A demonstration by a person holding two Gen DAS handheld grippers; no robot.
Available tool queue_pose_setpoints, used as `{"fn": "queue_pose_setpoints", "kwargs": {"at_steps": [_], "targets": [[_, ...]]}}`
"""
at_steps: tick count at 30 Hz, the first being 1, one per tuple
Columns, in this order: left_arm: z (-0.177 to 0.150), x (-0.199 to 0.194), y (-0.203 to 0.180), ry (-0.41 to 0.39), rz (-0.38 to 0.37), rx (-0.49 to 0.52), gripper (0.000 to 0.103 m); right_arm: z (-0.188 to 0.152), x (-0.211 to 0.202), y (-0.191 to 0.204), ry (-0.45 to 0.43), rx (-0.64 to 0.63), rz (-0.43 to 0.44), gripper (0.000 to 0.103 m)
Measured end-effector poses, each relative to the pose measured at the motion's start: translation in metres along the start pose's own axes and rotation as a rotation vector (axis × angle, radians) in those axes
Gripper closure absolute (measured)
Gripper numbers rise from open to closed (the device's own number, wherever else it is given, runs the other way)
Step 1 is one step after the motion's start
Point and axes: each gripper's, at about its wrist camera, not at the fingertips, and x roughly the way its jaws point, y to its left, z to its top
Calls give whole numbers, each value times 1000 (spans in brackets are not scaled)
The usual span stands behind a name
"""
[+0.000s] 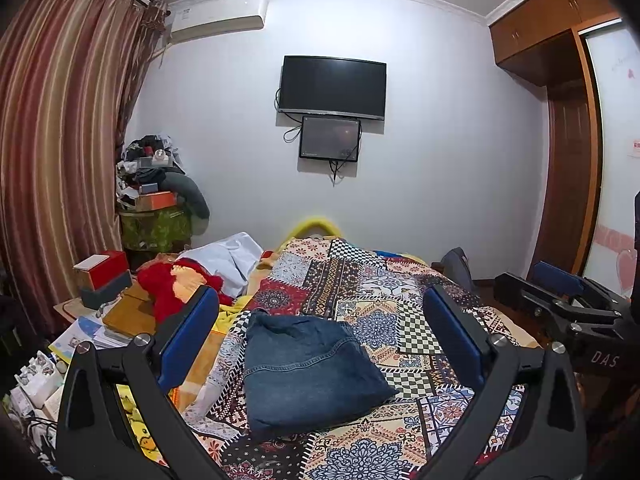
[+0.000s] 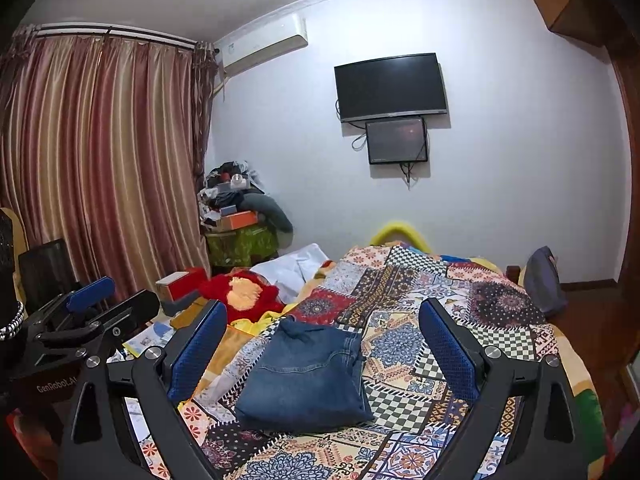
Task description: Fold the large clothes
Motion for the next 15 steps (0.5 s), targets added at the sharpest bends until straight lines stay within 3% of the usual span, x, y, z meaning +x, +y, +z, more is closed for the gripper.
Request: {"fn": "queue_pose_setpoints", "kwargs": {"at_steps": [15], "targets": [[1,0,3,3,-4,-4,0,-1,-1,-1,4,5,-5,7]]}}
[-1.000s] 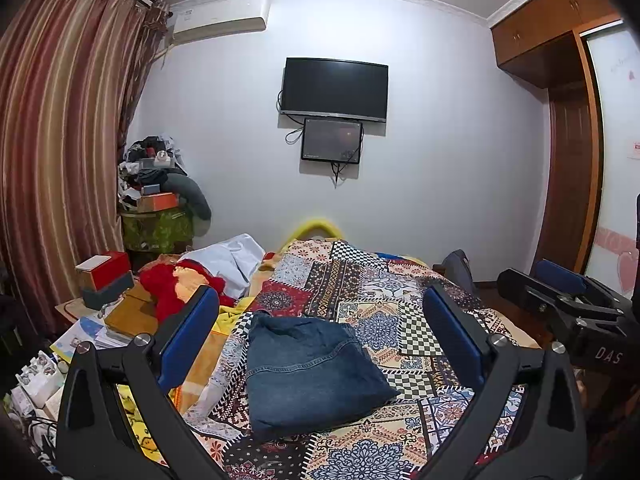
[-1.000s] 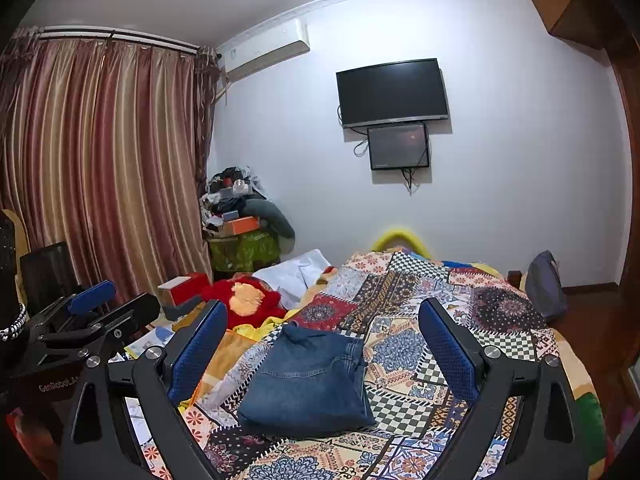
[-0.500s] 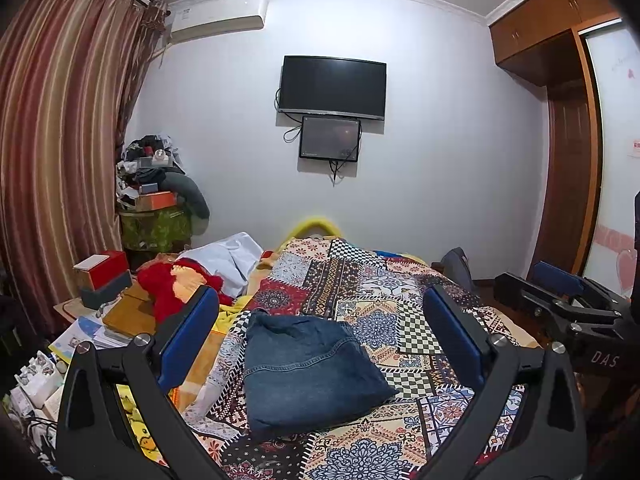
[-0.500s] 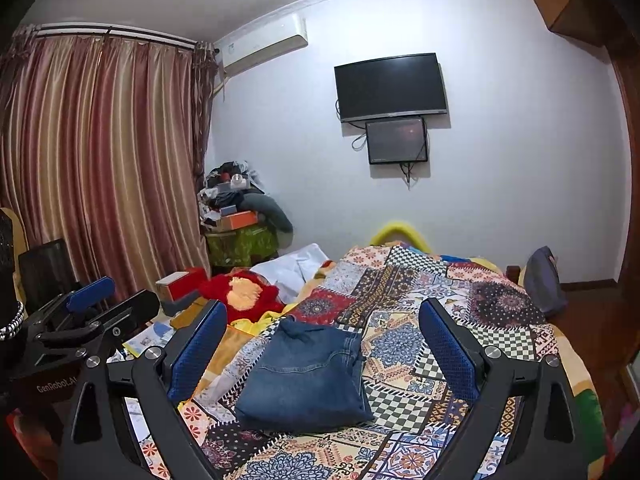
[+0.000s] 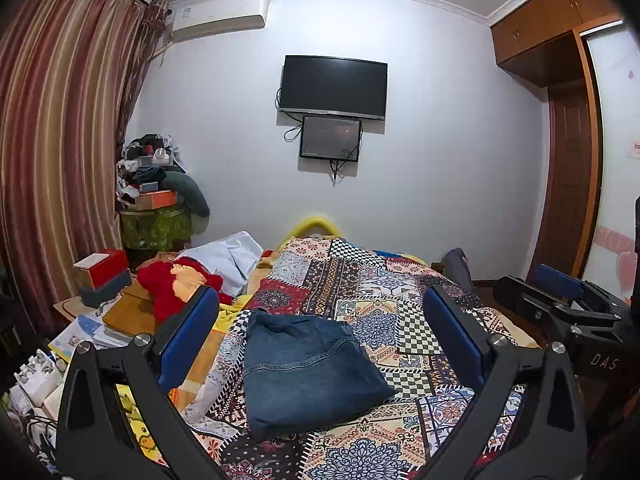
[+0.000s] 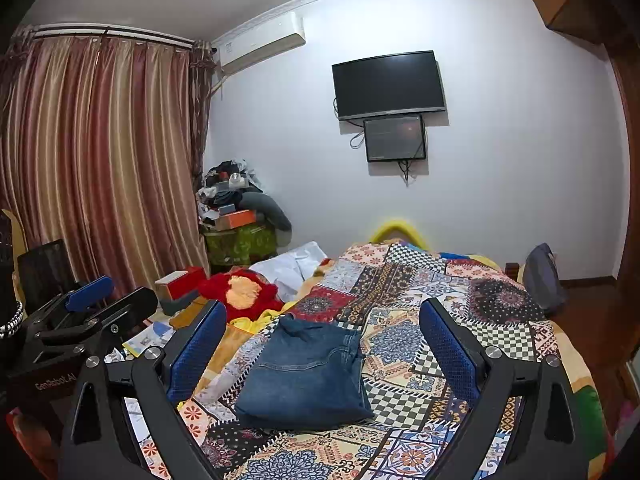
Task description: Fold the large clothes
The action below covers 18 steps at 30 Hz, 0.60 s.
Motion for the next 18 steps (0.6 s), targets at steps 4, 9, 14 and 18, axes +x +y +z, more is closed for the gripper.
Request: {"fn": "queue_pose_setpoints", "kwargs": {"at_steps": [4,9,14,18], "targets": [[0,0,0,2,-2,-4,0,0,0,0,-1,0,0,6],[0,1,0,7,-11,-20,0,0,0,-1,-1,1,-2,6],[1,2,0,12,-23,-24,0,0,0,-2,-1,2,-2,6],[1,2,-3,9,-28,-20,0,1,1,-2,-1,7,-6,6]]}}
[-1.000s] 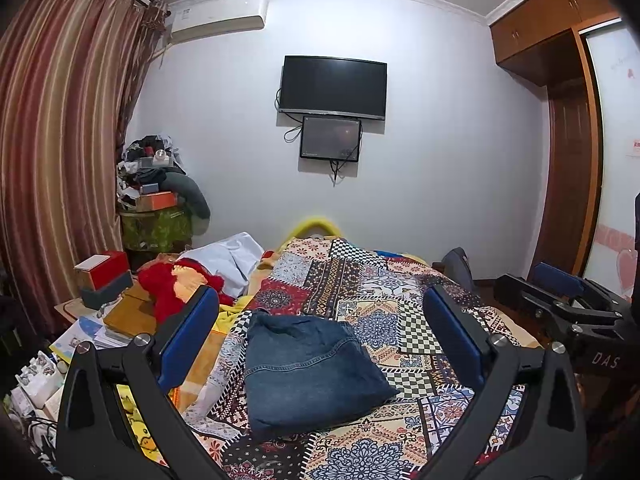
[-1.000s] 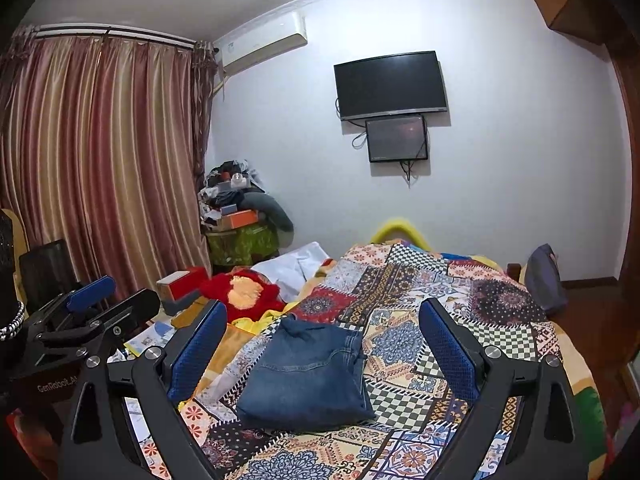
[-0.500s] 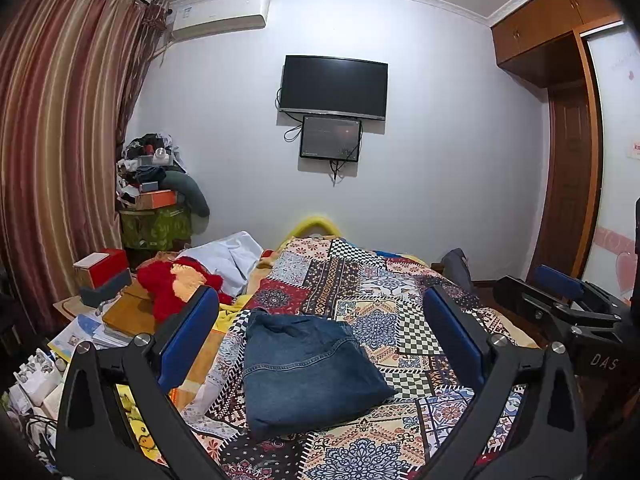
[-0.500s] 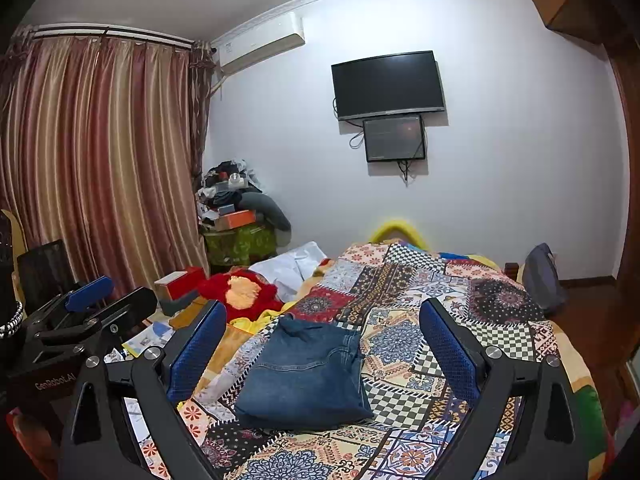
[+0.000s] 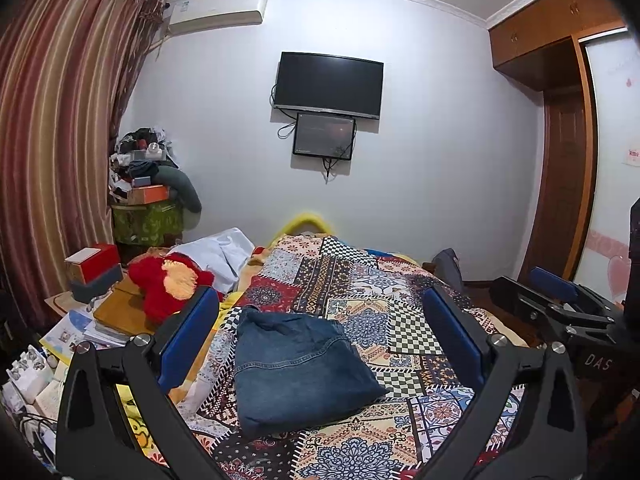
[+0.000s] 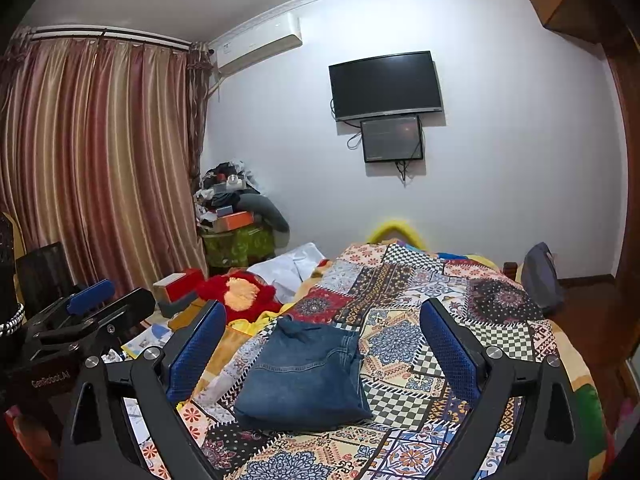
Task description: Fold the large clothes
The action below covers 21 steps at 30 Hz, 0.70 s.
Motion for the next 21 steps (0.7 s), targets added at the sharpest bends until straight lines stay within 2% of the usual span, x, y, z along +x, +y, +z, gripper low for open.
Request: {"fn": "queue_pose_setpoints", "kwargs": {"at_steps": [21], "targets": [[-1,2,1,17,-6,-13,0,0,4,1,11,16,-11,6]]}}
